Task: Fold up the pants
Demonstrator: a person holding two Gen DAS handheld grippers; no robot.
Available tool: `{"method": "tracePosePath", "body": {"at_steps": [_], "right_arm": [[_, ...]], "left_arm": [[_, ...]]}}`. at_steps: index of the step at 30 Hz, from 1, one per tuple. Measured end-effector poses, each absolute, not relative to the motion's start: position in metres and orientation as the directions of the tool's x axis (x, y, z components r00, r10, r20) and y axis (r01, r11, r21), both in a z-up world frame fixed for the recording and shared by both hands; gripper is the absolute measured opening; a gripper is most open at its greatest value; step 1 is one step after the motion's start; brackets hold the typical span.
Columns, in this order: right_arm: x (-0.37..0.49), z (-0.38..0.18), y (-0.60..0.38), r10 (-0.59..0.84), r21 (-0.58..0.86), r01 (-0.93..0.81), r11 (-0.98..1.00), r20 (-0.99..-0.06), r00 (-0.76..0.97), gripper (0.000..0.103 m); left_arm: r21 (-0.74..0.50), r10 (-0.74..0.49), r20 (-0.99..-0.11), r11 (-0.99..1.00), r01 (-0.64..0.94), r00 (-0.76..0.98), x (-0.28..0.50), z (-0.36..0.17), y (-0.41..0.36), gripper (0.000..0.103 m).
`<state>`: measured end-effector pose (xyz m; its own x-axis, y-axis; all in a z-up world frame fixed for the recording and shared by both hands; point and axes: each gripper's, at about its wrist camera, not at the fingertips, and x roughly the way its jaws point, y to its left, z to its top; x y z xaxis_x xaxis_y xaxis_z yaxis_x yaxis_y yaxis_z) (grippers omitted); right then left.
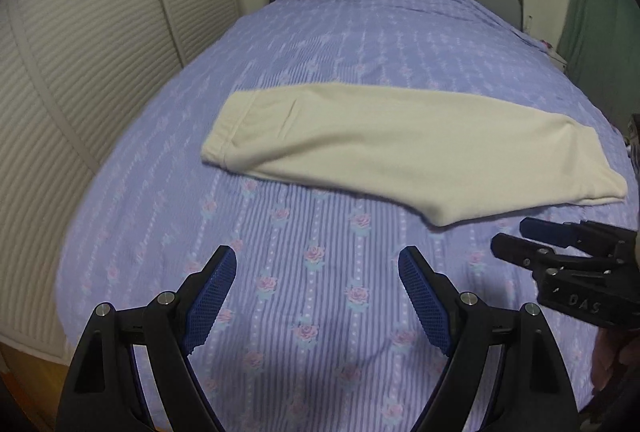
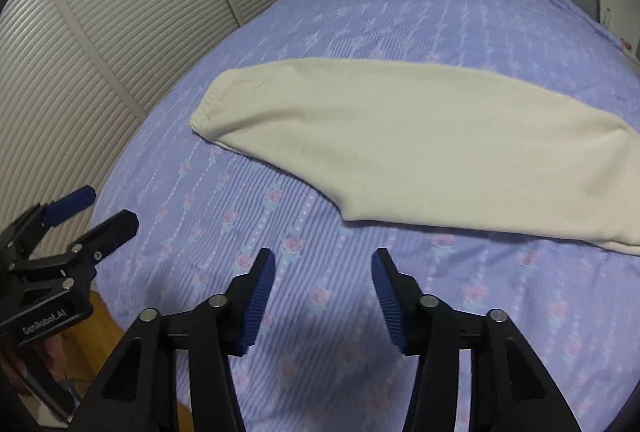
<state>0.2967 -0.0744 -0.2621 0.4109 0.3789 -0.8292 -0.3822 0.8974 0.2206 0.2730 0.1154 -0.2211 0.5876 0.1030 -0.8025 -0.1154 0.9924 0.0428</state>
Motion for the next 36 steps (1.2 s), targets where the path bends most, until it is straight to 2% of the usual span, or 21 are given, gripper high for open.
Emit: {"method": "tracePosePath", "body": {"at_steps": [3, 10, 11, 20, 26, 32, 35, 36], "right_arm": [[0.307, -0.288, -0.067, 0.386, 0.223, -0.392, 0.892, -0.828, 0.408, 0.044], [0.330, -0.342, -0.052, 0.360, 0.191, -0.394, 0.899, -0.834, 0.418, 0.043], [0.334, -0.346, -0.050, 0.353, 0.183, -0.395, 0.900, -0.838, 0.417, 0.040], [0.367, -0.320, -0.039, 0.339, 0.087, -0.441, 0.893, -0.775, 0.533, 0.038], [0.361, -0.335, -0.042, 0.352, 0.130, -0.441, 0.888, -0.810, 0.469, 0.038], [0.358, -0.352, -0.041, 0.344, 0.116, -0.476, 0.872, -0.836, 0.427, 0.038], [0.365, -0.350, -0.034, 0.323, 0.061, -0.496, 0.866, -0.825, 0.464, 0.037], [0.366, -0.347, -0.032, 0.332, 0.065, -0.499, 0.864, -0.818, 0.469, 0.034]], "left_arm": [[0.022, 0.093, -0.800, 0.992, -0.126, 0.592, 0.282, -0.250, 0.120, 0.083], [0.020, 0.104, -0.814, 0.988, -0.153, 0.572, 0.292, -0.294, 0.121, 0.083], [0.019, 0.106, -0.816, 0.987, -0.158, 0.568, 0.291, -0.296, 0.121, 0.083], [-0.007, 0.112, -0.810, 0.980, -0.200, 0.575, 0.287, -0.291, 0.134, 0.083], [0.000, 0.112, -0.812, 0.981, -0.192, 0.573, 0.287, -0.289, 0.132, 0.083], [0.006, 0.113, -0.818, 0.982, -0.188, 0.564, 0.286, -0.293, 0.127, 0.083], [0.004, 0.110, -0.818, 0.982, -0.187, 0.564, 0.287, -0.293, 0.123, 0.083], [0.003, 0.109, -0.818, 0.983, -0.186, 0.564, 0.287, -0.292, 0.122, 0.083]]}}
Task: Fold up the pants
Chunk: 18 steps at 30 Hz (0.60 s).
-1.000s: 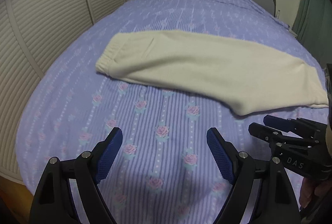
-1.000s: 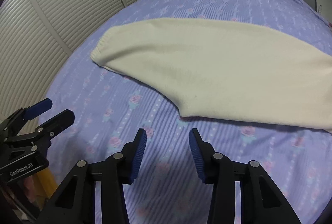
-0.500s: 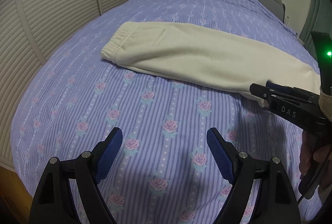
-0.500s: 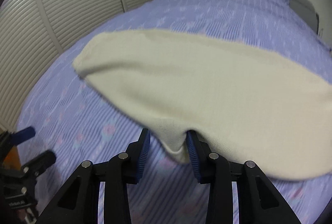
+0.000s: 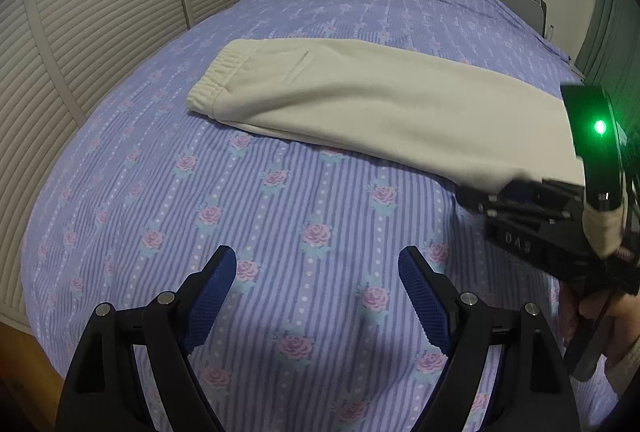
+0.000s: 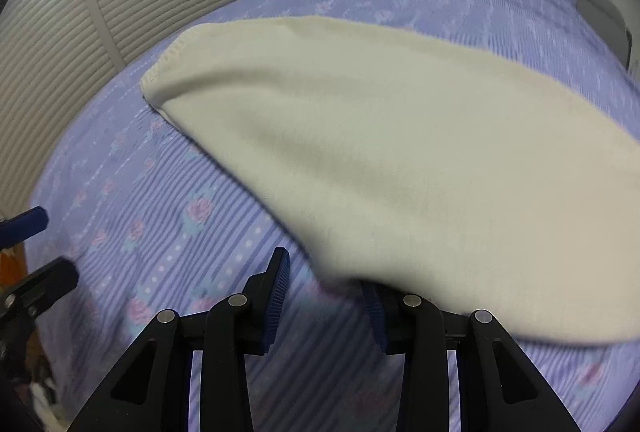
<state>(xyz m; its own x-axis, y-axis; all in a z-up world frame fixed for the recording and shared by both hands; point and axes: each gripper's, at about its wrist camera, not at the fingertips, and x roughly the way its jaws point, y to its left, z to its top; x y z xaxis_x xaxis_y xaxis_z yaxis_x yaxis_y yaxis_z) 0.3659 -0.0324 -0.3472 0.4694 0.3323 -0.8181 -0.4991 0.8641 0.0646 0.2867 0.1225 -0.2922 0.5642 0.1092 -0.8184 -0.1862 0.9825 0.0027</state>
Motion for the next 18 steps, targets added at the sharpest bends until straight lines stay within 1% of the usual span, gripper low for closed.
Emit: {"method": "tracePosePath", "body": {"at_steps": [1, 4, 5, 6, 9, 10, 12, 16, 17, 18], "right_arm": [[0.366, -0.344, -0.032, 0.332, 0.058, -0.501, 0.864, -0.814, 0.477, 0.033], [0.364, -0.335, -0.030, 0.316, 0.029, -0.514, 0.857, -0.818, 0.480, 0.019], [0.363, -0.333, -0.029, 0.322, 0.042, -0.520, 0.853, -0.826, 0.463, 0.014], [0.360, -0.326, -0.032, 0.344, 0.075, -0.516, 0.853, -0.825, 0.449, 0.014], [0.352, -0.319, -0.035, 0.345, 0.076, -0.515, 0.854, -0.824, 0.450, 0.013], [0.354, -0.324, -0.036, 0.342, 0.085, -0.513, 0.854, -0.836, 0.430, 0.013], [0.360, -0.341, -0.035, 0.344, 0.146, -0.478, 0.866, -0.869, 0.357, 0.013], [0.363, -0.350, -0.031, 0.302, 0.111, -0.481, 0.870, -0.890, 0.341, 0.013], [0.364, -0.348, -0.032, 0.302, 0.117, -0.473, 0.873, -0.892, 0.336, 0.013], [0.364, -0.342, -0.034, 0.309, 0.132, -0.459, 0.879, -0.890, 0.336, 0.018]], "left_arm": [[0.003, 0.110, -0.818, 0.982, -0.187, 0.565, 0.287, -0.292, 0.122, 0.083], [0.008, 0.118, -0.816, 0.981, -0.193, 0.566, 0.287, -0.287, 0.124, 0.083], [0.006, 0.119, -0.814, 0.980, -0.197, 0.568, 0.286, -0.285, 0.125, 0.083], [0.005, 0.122, -0.812, 0.979, -0.202, 0.571, 0.286, -0.282, 0.127, 0.083], [0.001, 0.132, -0.807, 0.975, -0.221, 0.576, 0.286, -0.276, 0.133, 0.083], [0.003, 0.135, -0.807, 0.974, -0.225, 0.574, 0.287, -0.275, 0.134, 0.083], [0.010, 0.142, -0.811, 0.973, -0.230, 0.568, 0.289, -0.273, 0.136, 0.083], [0.032, 0.153, -0.813, 0.975, -0.219, 0.561, 0.293, -0.266, 0.135, 0.083], [0.039, 0.156, -0.816, 0.976, -0.215, 0.557, 0.294, -0.263, 0.135, 0.083], [0.041, 0.156, -0.817, 0.976, -0.213, 0.555, 0.294, -0.260, 0.136, 0.083]]}}
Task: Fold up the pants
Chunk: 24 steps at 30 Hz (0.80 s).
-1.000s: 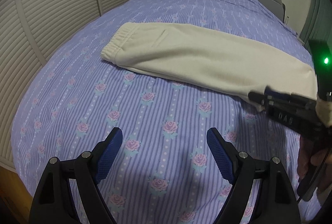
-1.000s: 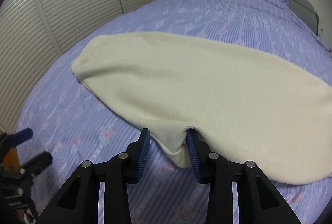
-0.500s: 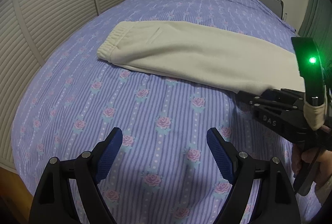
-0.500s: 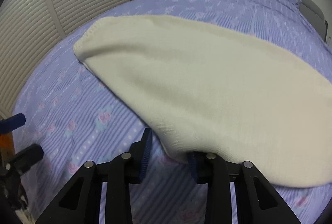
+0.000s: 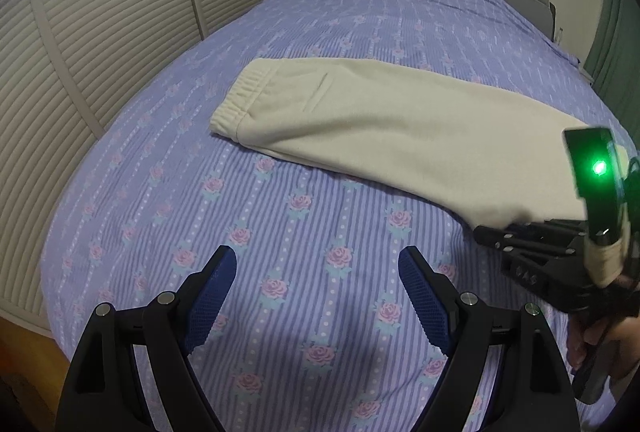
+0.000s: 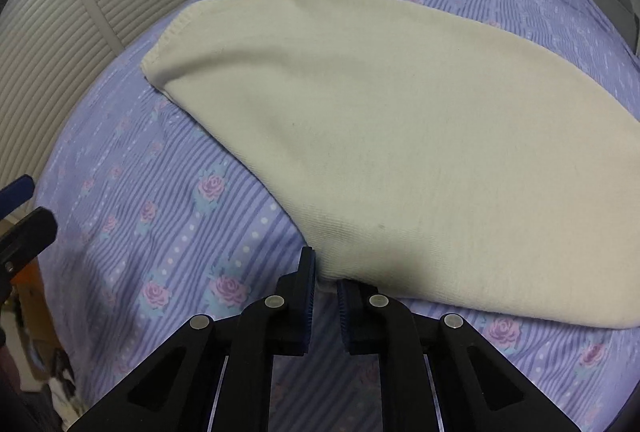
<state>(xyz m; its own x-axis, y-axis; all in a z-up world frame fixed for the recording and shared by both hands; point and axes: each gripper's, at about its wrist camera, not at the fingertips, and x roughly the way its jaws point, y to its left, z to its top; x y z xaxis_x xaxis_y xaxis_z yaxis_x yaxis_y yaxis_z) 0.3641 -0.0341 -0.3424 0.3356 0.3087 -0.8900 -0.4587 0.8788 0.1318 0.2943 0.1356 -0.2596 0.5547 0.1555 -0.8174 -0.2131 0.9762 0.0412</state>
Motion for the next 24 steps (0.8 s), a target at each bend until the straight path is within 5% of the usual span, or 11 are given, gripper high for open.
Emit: {"method": "tracePosePath", "body": {"at_steps": [3, 11, 18, 24], "right_arm": [[0.353, -0.318, -0.038, 0.313, 0.150, -0.427, 0.892, -0.885, 0.343, 0.035], [0.317, -0.235, -0.026, 0.321, 0.118, -0.415, 0.902, -0.826, 0.463, 0.054], [0.365, -0.211, 0.028, 0.296, 0.091, -0.372, 0.924, -0.786, 0.543, 0.055], [0.422, -0.222, 0.077, 0.315, 0.122, -0.366, 0.923, -0.785, 0.533, 0.055]], "left_arm": [[0.042, 0.155, -0.816, 0.977, -0.210, 0.556, 0.293, -0.246, 0.139, 0.083], [0.005, 0.110, -0.785, 0.985, -0.172, 0.609, 0.300, -0.203, 0.175, 0.087], [-0.100, -0.040, -0.764, 0.993, -0.057, 0.644, 0.373, -0.187, 0.245, 0.086], [-0.136, -0.127, -0.789, 0.990, 0.030, 0.601, 0.454, -0.211, 0.296, 0.073]]}}
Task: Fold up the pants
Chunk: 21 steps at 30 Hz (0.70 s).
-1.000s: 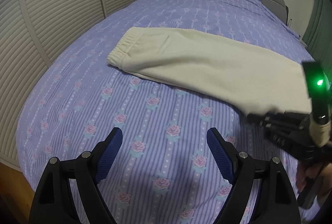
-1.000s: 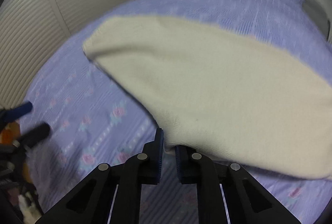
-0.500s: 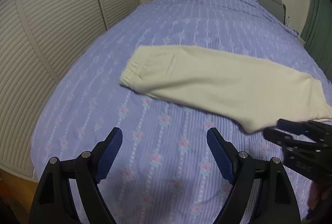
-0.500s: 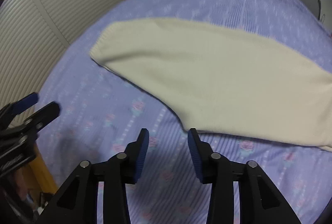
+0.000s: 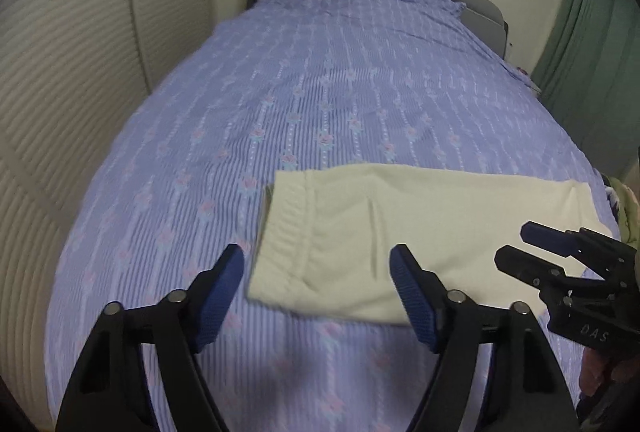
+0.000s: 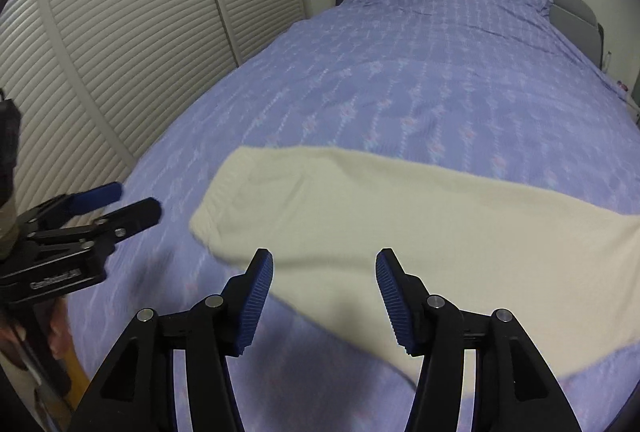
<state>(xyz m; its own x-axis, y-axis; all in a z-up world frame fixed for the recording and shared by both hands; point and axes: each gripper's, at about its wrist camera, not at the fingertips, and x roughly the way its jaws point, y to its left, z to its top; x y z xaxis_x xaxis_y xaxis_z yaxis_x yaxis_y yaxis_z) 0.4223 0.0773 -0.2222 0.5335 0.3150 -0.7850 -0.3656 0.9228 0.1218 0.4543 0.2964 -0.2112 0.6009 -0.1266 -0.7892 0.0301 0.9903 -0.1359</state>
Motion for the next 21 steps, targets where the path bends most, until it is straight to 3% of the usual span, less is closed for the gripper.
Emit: {"method": "tracePosePath", "body": {"at_steps": [7, 14, 18, 21], "right_arm": [[0.473, -0.250, 0.109, 0.282, 0.121, -0.324, 0.938, -0.811, 0.513, 0.055], [0.507, -0.272, 0.122, 0.255, 0.130, -0.275, 0.953, -0.834, 0.490, 0.055], [0.517, -0.279, 0.124, 0.245, 0.125, -0.270, 0.955, -0.844, 0.477, 0.055], [0.518, -0.281, 0.124, 0.242, 0.120, -0.271, 0.955, -0.845, 0.478, 0.055]], "left_arm": [[-0.266, -0.252, -0.826, 0.963, 0.044, 0.504, 0.534, -0.263, 0.337, 0.061], [-0.348, -0.330, -0.828, 0.936, 0.047, 0.453, 0.589, -0.294, 0.348, 0.059], [-0.353, -0.352, -0.837, 0.932, 0.077, 0.419, 0.610, -0.308, 0.342, 0.057], [-0.334, -0.336, -0.854, 0.940, 0.076, 0.398, 0.616, -0.316, 0.338, 0.048]]}}
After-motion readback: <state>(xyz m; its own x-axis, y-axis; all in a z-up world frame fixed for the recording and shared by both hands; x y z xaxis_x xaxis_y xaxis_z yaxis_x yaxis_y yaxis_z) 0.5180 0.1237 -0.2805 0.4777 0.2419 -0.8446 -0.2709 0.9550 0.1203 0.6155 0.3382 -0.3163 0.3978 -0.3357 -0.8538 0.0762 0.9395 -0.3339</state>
